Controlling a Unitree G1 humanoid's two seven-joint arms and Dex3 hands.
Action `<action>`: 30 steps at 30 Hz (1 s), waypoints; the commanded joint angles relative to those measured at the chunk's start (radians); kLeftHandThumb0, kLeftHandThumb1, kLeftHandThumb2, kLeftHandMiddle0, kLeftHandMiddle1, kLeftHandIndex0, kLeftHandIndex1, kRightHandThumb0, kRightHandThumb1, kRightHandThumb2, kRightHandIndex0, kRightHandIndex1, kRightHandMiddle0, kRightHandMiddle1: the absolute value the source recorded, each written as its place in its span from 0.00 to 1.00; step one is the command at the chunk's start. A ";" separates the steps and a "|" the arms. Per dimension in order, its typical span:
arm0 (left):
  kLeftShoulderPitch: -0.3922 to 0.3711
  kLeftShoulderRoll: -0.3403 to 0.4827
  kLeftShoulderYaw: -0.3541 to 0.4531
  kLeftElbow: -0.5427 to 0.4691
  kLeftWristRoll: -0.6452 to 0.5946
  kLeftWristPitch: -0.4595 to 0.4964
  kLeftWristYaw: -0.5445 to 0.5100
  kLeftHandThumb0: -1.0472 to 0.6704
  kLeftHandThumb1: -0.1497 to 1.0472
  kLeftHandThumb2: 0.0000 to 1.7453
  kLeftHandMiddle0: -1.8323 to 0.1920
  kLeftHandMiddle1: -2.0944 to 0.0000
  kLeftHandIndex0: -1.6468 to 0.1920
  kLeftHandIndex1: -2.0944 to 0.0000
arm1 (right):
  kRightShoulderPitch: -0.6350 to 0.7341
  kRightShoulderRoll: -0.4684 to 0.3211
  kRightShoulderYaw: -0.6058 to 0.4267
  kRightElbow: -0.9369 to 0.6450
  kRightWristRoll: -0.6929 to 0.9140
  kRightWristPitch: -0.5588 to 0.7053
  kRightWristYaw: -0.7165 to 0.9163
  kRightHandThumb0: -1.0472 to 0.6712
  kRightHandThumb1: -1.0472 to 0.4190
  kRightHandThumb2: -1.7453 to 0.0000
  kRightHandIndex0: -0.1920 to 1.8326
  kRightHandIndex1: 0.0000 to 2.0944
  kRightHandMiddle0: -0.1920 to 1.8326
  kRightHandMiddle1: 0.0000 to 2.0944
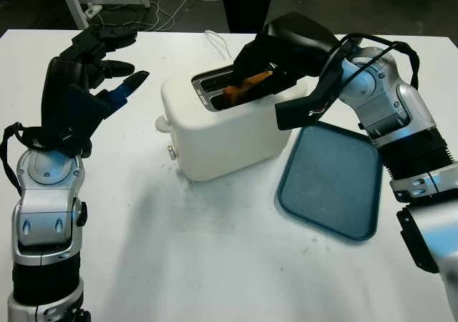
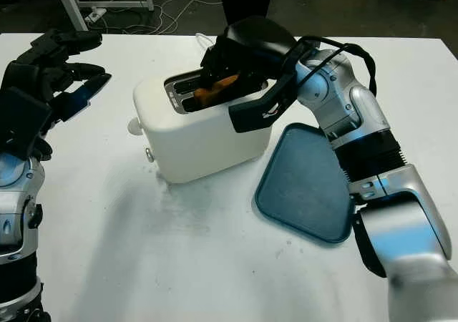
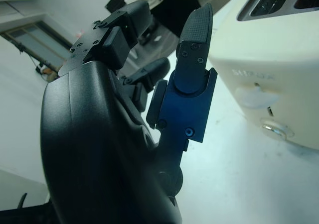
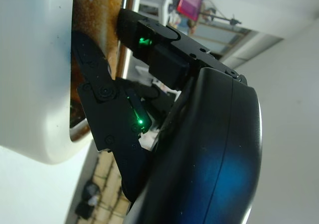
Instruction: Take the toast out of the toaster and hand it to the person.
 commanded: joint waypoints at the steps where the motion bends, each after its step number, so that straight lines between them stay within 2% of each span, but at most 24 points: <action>1: 0.014 -0.007 0.000 -0.006 -0.001 -0.010 0.008 0.32 0.89 0.05 0.71 0.56 0.65 0.74 | 0.017 -0.017 0.018 -0.005 -0.027 0.019 0.020 0.26 0.12 1.00 0.65 0.60 0.63 0.42; 3: 0.013 -0.009 0.001 -0.007 -0.003 -0.009 0.006 0.32 0.89 0.05 0.71 0.56 0.65 0.74 | 0.020 -0.019 0.022 -0.006 -0.039 0.013 -0.001 0.27 0.12 1.00 0.66 0.63 0.63 0.44; 6: 0.013 -0.009 0.004 -0.005 -0.007 -0.013 0.001 0.33 0.89 0.05 0.71 0.56 0.65 0.74 | 0.028 -0.017 0.021 0.008 -0.054 -0.027 -0.076 0.29 0.09 0.99 0.67 0.71 0.61 0.60; 8: 0.014 -0.008 0.002 -0.001 -0.002 -0.019 0.004 0.33 0.89 0.05 0.71 0.56 0.65 0.73 | 0.033 -0.014 0.017 0.021 -0.058 -0.054 -0.127 0.31 0.09 0.93 0.65 0.79 0.56 0.75; 10: 0.015 -0.008 0.001 -0.003 0.000 -0.014 0.005 0.33 0.89 0.05 0.71 0.56 0.65 0.73 | 0.037 -0.011 0.013 0.027 -0.062 -0.072 -0.166 0.32 0.09 0.87 0.65 0.83 0.54 0.82; 13: 0.016 -0.011 0.002 -0.005 -0.005 -0.008 0.003 0.33 0.89 0.04 0.71 0.56 0.65 0.74 | 0.040 0.001 -0.003 0.047 -0.028 -0.102 -0.191 0.32 0.09 0.82 0.66 0.83 0.53 0.83; 16: 0.017 -0.010 0.002 -0.008 -0.006 -0.004 0.000 0.33 0.89 0.04 0.71 0.56 0.65 0.74 | 0.035 0.009 -0.018 0.063 0.000 -0.115 -0.198 0.33 0.09 0.81 0.67 0.83 0.53 0.83; 23: 0.022 -0.010 0.003 -0.013 -0.005 -0.004 0.002 0.33 0.89 0.04 0.71 0.57 0.65 0.74 | 0.000 0.023 -0.090 0.056 0.089 -0.072 -0.174 0.35 0.09 0.81 0.66 0.83 0.50 0.83; 30: 0.024 -0.011 0.000 -0.014 -0.003 -0.002 0.003 0.33 0.89 0.05 0.71 0.57 0.65 0.74 | -0.109 0.011 -0.191 0.129 0.231 0.018 -0.107 0.37 0.09 0.79 0.61 0.83 0.48 0.83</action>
